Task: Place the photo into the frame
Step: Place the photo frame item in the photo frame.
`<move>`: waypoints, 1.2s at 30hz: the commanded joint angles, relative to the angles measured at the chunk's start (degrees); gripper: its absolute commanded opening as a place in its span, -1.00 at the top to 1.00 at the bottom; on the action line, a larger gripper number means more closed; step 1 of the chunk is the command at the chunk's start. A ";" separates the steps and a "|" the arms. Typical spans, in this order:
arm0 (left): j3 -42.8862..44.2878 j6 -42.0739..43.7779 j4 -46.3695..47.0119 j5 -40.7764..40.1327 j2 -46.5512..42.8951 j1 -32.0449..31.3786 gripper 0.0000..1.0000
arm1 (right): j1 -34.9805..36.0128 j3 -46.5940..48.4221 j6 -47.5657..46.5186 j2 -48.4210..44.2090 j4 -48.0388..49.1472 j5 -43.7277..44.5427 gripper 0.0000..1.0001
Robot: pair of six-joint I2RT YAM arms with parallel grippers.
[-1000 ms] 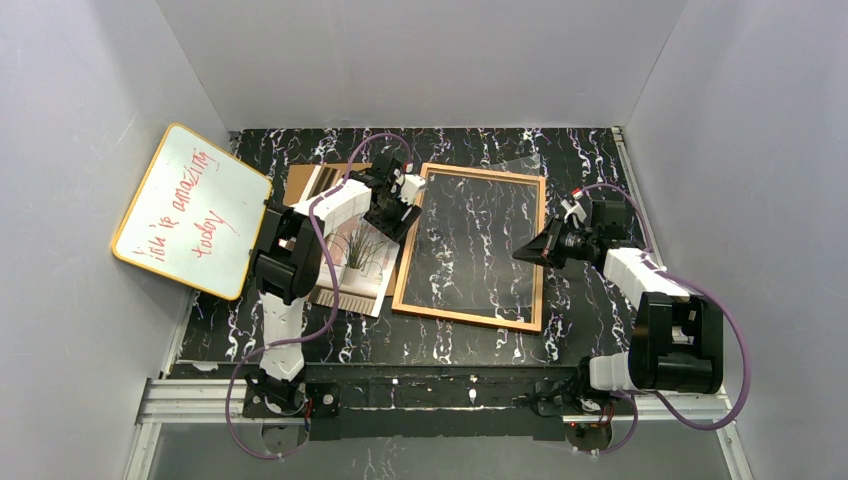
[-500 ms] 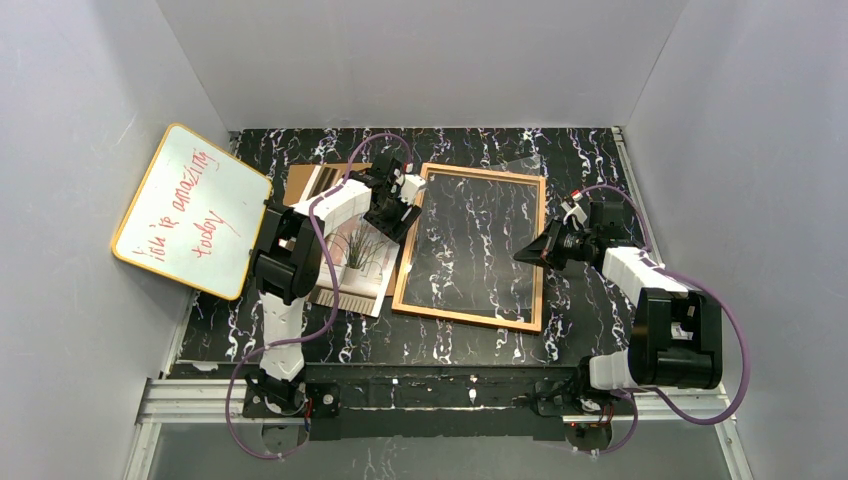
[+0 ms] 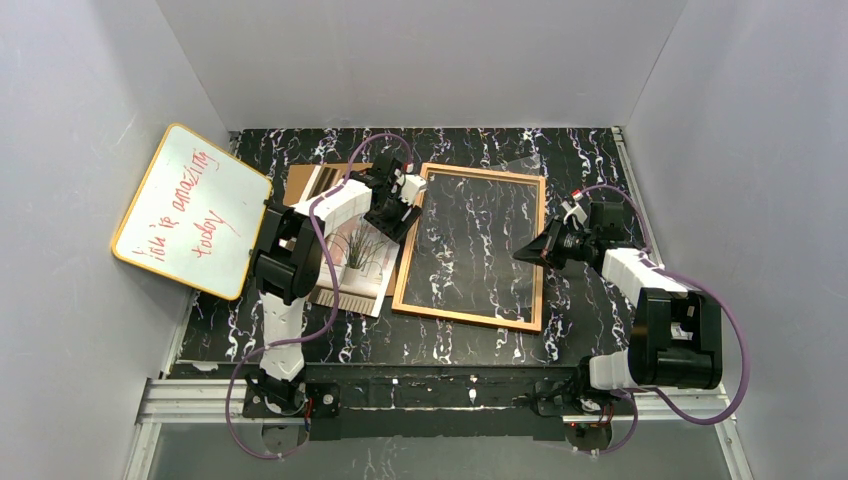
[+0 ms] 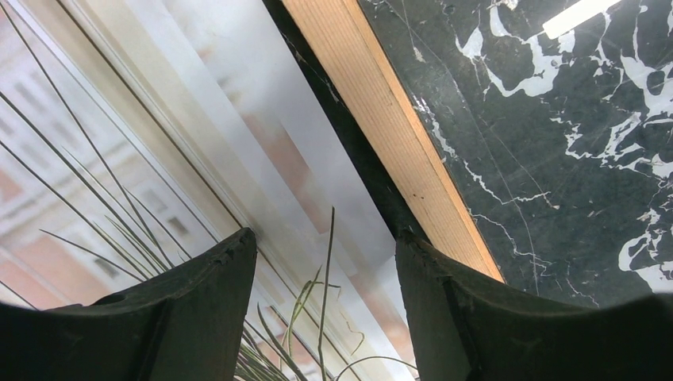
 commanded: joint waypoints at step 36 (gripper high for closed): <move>-0.85 -0.57 -1.79 1.88 1.63 -1.31 -0.26 | 1.76 -2.64 11.20 -2.51 20.33 -11.63 0.97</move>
